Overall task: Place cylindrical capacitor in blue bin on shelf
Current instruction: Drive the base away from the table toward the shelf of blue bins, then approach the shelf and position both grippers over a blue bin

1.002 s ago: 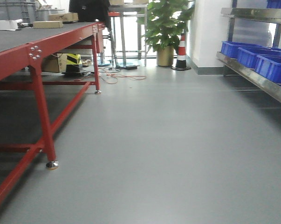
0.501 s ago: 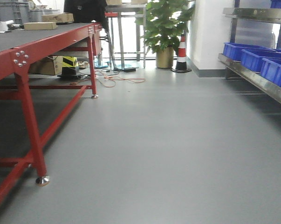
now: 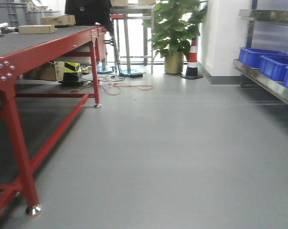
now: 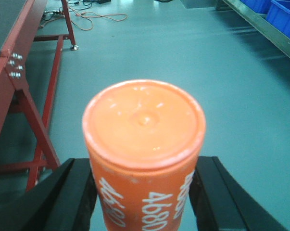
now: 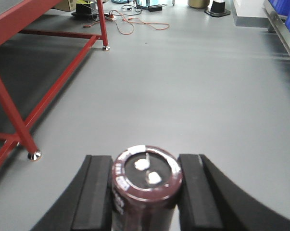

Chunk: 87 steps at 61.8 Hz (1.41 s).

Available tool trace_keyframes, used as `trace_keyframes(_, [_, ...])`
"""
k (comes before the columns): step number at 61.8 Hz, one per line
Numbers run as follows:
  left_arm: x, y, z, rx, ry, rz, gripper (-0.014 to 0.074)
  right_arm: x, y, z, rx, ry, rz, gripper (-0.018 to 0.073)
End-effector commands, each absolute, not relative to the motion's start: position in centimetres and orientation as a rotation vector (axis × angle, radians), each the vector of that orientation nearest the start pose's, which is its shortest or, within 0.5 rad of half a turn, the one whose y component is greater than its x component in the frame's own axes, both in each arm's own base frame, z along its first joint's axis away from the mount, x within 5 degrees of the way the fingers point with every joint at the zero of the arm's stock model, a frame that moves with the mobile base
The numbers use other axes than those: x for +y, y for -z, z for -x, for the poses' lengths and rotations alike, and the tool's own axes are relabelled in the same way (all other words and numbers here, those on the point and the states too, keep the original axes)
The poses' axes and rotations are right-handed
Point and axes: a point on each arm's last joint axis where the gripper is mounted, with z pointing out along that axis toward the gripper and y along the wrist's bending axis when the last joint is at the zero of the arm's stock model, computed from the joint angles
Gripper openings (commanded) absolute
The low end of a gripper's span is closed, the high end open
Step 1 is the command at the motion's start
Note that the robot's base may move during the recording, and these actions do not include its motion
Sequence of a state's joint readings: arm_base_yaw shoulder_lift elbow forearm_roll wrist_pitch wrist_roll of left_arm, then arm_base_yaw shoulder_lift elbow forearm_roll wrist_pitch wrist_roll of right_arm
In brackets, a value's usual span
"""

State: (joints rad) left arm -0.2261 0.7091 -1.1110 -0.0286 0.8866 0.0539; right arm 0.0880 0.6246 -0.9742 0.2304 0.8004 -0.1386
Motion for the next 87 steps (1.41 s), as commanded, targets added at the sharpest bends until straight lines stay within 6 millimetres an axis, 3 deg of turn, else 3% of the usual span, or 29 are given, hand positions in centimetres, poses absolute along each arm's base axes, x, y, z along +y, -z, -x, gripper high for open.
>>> trace_keyframes(1, [-2.61,-43.93,-10.12,1.936,0.158,-0.269,-0.0111,2.33,-41.61,-9.46,1.895,-0.233,0.171,-0.0162])
trace_keyframes(87, [-2.62,-44.00,-10.15,1.927,0.159,-0.267,-0.0111,2.32,-41.64,-9.47,1.891,-0.232,0.170,-0.0162])
